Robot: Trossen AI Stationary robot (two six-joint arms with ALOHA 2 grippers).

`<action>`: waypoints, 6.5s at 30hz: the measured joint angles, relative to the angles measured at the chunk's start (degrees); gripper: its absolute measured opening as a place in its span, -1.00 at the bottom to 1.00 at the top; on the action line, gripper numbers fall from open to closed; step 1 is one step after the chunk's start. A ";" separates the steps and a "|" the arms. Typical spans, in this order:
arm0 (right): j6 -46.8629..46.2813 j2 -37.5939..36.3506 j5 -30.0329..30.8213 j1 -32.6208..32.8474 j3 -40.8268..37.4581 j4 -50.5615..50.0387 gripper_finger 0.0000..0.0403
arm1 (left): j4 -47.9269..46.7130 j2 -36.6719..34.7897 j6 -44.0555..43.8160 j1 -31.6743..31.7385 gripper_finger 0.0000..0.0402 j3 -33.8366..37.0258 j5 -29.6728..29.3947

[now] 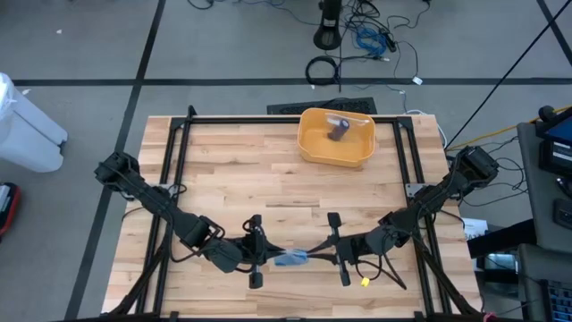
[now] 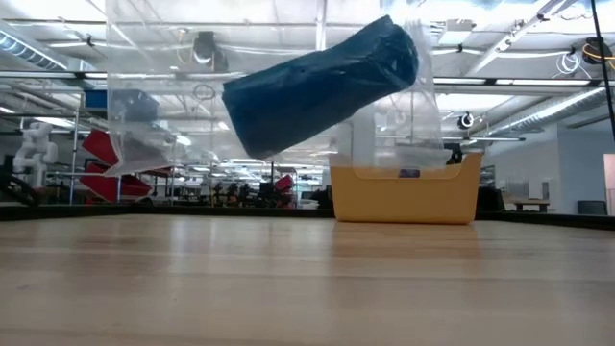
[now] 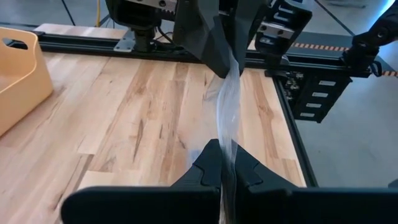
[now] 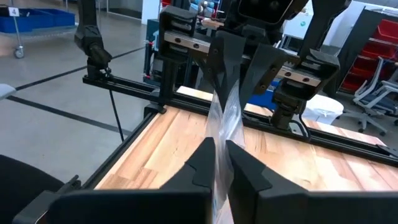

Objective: Roll bandage
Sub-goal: Close the transparent zip bag

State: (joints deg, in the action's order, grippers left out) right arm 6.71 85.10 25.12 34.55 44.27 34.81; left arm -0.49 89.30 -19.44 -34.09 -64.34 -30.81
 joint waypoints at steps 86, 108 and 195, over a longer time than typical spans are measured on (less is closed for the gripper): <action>-15.01 0.79 -2.45 -3.09 0.00 -0.83 -0.58 | -1.35 1.48 3.47 1.81 -0.99 0.02 4.70; -7.26 2.89 -3.00 -4.20 0.00 3.17 -0.30 | -0.40 1.48 0.21 2.48 -1.00 0.02 5.38; -7.75 2.89 -7.48 -5.73 0.02 0.65 -0.53 | 2.86 3.73 1.88 5.12 -1.00 0.02 8.26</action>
State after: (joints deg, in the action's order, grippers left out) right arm -1.03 87.99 17.65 28.82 44.29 35.46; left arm 2.37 93.03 -17.56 -28.97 -64.31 -22.55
